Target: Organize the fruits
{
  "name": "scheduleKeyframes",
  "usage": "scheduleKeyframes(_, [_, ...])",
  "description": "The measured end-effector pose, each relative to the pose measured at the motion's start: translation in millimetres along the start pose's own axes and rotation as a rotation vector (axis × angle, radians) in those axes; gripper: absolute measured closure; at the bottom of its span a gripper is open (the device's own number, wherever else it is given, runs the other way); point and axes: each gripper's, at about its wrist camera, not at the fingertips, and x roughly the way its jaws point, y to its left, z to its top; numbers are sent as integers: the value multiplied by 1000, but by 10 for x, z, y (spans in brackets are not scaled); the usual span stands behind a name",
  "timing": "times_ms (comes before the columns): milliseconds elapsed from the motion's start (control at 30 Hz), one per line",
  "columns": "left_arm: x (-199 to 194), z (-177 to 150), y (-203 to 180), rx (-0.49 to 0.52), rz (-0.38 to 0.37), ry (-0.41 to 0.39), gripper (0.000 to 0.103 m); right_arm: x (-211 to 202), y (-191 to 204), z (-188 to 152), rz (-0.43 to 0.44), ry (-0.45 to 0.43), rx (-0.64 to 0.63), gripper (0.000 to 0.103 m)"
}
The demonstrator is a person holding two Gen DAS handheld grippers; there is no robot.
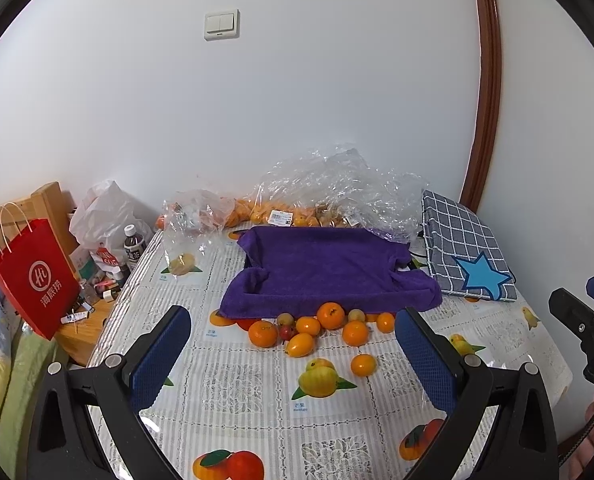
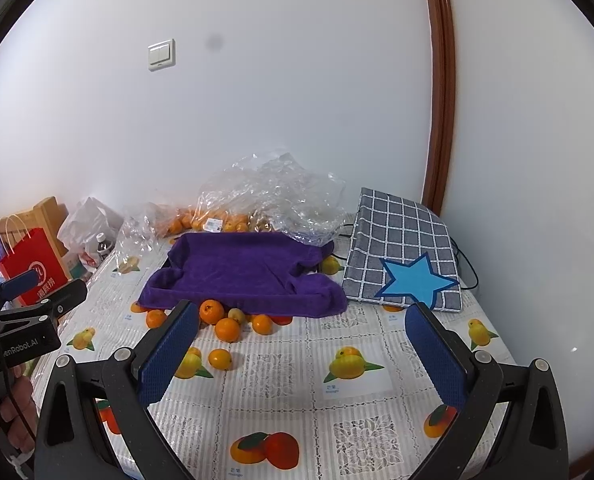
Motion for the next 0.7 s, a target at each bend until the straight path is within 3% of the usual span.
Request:
scheduleKeyframes(467, [-9, -13, 1, 4, 2, -5, 0, 6, -15, 2, 17, -2, -2, 1])
scheduleKeyframes(700, [168, -50, 58, -5, 12, 21, 0, 88, -10, -62, 25, 5, -14, 1])
